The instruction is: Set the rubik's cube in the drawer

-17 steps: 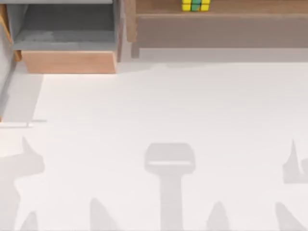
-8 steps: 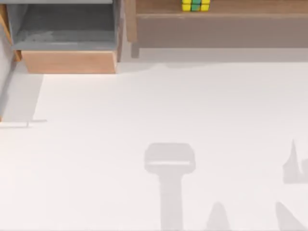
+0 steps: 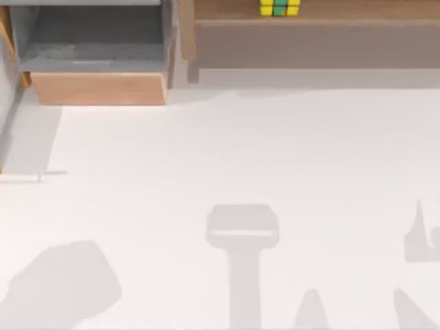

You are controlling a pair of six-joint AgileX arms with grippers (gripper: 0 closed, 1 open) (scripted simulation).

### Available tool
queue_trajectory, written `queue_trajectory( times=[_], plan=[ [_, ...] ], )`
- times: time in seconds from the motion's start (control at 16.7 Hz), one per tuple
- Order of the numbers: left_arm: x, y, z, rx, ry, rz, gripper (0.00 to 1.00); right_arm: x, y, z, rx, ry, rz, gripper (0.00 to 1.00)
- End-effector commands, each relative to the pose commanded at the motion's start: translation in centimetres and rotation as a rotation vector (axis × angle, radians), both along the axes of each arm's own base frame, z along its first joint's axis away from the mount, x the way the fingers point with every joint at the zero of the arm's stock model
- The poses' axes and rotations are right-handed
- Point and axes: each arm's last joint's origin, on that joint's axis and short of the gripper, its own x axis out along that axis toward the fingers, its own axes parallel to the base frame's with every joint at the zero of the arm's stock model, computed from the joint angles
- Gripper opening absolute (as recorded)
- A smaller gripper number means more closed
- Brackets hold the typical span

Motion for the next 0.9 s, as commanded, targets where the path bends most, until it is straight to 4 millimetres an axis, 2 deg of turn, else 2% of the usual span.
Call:
queue_trajectory(
  times=[0.12, 0.24, 0.36, 0.48, 0.6, 0.66, 0.78, 0.9],
  plan=[
    [-6.7, -3.1, 0.1, -0.018, -0.002, 0.334, 1.00, 0.0, 0.0, 0.0, 0.000, 0.000, 0.000, 1.00],
    [-12.8, -8.5, -0.1, -0.032, -0.005, 0.665, 1.00, 0.0, 0.0, 0.0, 0.000, 0.000, 0.000, 1.00],
    [-17.2, -16.0, -0.5, -0.044, -0.008, 0.989, 1.00, 0.0, 0.0, 0.0, 0.000, 0.000, 0.000, 1.00],
    [-19.3, -24.9, -1.1, -0.052, -0.009, 1.304, 1.00, 0.0, 0.0, 0.0, 0.000, 0.000, 0.000, 1.00],
    [-18.7, -34.4, -1.9, -0.058, -0.007, 1.605, 1.00, 0.0, 0.0, 0.0, 0.000, 0.000, 0.000, 1.00],
    [-17.4, -39.1, -2.3, -0.061, -0.005, 1.751, 1.00, 0.0, 0.0, 0.0, 0.000, 0.000, 0.000, 1.00],
    [-13.0, -47.6, -3.2, -0.066, 0.005, 2.028, 1.00, 0.0, 0.0, 0.0, 0.000, 0.000, 0.000, 1.00],
    [-6.6, -54.7, -4.0, -0.073, 0.022, 2.287, 1.00, 0.0, 0.0, 0.0, 0.000, 0.000, 0.000, 1.00]
  ],
)
